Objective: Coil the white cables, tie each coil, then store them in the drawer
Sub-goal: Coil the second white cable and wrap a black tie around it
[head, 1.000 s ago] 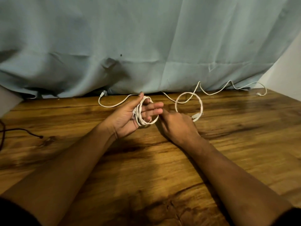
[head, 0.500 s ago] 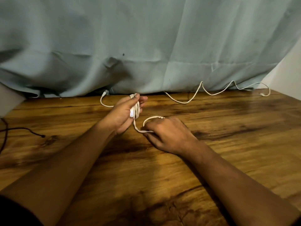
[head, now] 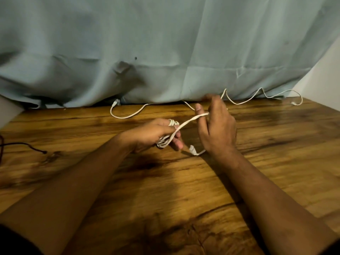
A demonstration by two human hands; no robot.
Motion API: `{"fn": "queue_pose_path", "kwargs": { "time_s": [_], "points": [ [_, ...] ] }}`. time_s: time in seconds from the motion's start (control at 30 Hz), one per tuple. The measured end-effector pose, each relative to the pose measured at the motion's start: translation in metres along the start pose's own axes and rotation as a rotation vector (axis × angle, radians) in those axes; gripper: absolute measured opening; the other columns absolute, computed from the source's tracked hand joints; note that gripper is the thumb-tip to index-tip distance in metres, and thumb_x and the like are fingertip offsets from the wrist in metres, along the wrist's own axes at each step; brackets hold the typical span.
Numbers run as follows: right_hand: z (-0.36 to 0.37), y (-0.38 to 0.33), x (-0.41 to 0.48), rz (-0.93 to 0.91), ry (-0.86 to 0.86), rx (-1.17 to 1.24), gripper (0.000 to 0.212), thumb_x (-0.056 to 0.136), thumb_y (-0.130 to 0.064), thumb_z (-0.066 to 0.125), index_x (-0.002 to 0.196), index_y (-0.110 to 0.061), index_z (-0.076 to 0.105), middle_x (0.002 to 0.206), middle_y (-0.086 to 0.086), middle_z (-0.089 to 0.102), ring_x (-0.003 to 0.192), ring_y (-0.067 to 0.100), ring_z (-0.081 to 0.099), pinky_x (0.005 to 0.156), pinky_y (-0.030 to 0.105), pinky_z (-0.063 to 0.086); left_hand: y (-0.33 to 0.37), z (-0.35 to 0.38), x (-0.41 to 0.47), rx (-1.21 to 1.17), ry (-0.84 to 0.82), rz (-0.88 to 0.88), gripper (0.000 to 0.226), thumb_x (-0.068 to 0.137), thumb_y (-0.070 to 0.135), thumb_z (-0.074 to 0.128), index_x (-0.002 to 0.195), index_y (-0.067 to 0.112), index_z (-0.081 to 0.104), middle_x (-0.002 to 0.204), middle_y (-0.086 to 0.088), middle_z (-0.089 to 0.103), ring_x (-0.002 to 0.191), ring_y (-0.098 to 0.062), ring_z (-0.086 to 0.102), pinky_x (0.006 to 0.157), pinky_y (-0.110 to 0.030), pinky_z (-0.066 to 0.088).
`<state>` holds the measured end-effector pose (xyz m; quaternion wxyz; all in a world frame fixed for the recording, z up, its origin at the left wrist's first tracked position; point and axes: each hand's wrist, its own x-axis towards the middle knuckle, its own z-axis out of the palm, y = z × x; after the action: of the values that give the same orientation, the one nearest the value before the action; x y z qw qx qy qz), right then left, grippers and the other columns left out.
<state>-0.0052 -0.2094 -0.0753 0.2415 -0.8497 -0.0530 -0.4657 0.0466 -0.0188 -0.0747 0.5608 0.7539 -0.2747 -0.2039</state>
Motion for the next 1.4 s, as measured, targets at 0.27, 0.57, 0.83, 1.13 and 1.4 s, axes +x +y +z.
{"fn": "queue_pose_path", "kwargs": {
  "time_s": [0.27, 0.57, 0.83, 1.13, 1.4],
  "points": [
    [0.001, 0.018, 0.004, 0.186, -0.077, -0.169, 0.036, 0.111, -0.044, 0.032, 0.129, -0.015, 0.044, 0.116, 0.014, 0.067, 0.095, 0.041, 0.065, 0.070, 0.037, 0.034, 0.005, 0.005, -0.009, -0.220, -0.313, -0.002, 0.031, 0.108, 0.030, 0.042, 0.096, 0.006, 0.060, 0.061, -0.004, 0.044, 0.049, -0.014, 0.041, 0.062, -0.036, 0.034],
    [0.004, 0.026, 0.002, 0.166, -0.287, -0.218, 0.035, 0.111, -0.045, 0.030, 0.120, -0.017, 0.048, 0.099, 0.012, 0.070, 0.089, 0.039, 0.066, 0.068, 0.039, 0.038, 0.007, 0.004, -0.012, -0.359, -0.341, -0.078, 0.032, 0.106, 0.035, 0.043, 0.086, 0.014, 0.055, 0.056, 0.005, 0.033, 0.044, -0.005, 0.029, 0.055, -0.027, 0.022],
    [0.008, 0.027, -0.002, 0.159, -0.524, 0.324, 0.037, 0.093, -0.020, 0.067, 0.123, -0.038, 0.056, 0.092, -0.004, 0.073, 0.082, 0.022, 0.070, 0.075, 0.049, 0.059, -0.002, -0.011, -0.007, -0.630, -0.205, -0.123, 0.030, 0.099, 0.033, 0.044, 0.076, 0.015, 0.045, 0.042, 0.009, 0.032, 0.030, -0.001, 0.026, 0.044, -0.023, 0.020],
    [0.016, -0.003, -0.008, 0.223, -0.673, 0.691, 0.035, 0.099, -0.037, 0.063, 0.132, -0.027, 0.063, 0.124, -0.002, 0.072, 0.117, 0.019, 0.068, 0.103, 0.056, 0.053, -0.008, -0.013, 0.001, -0.546, -0.162, -0.084, 0.029, 0.090, 0.031, 0.043, 0.065, 0.017, 0.042, 0.039, 0.008, 0.023, 0.029, -0.006, 0.021, 0.045, -0.027, 0.024],
    [0.021, 0.001, -0.005, 0.049, -0.713, 0.474, 0.031, 0.102, -0.049, 0.050, 0.112, -0.025, 0.066, 0.100, 0.001, 0.074, 0.095, 0.024, 0.070, 0.085, 0.057, 0.054, -0.009, -0.014, 0.001, -0.348, -0.032, -0.085, 0.050, 0.105, 0.042, 0.040, 0.063, 0.016, 0.044, 0.041, 0.007, 0.024, 0.033, -0.010, 0.022, 0.052, -0.031, 0.032]
  ]
}}
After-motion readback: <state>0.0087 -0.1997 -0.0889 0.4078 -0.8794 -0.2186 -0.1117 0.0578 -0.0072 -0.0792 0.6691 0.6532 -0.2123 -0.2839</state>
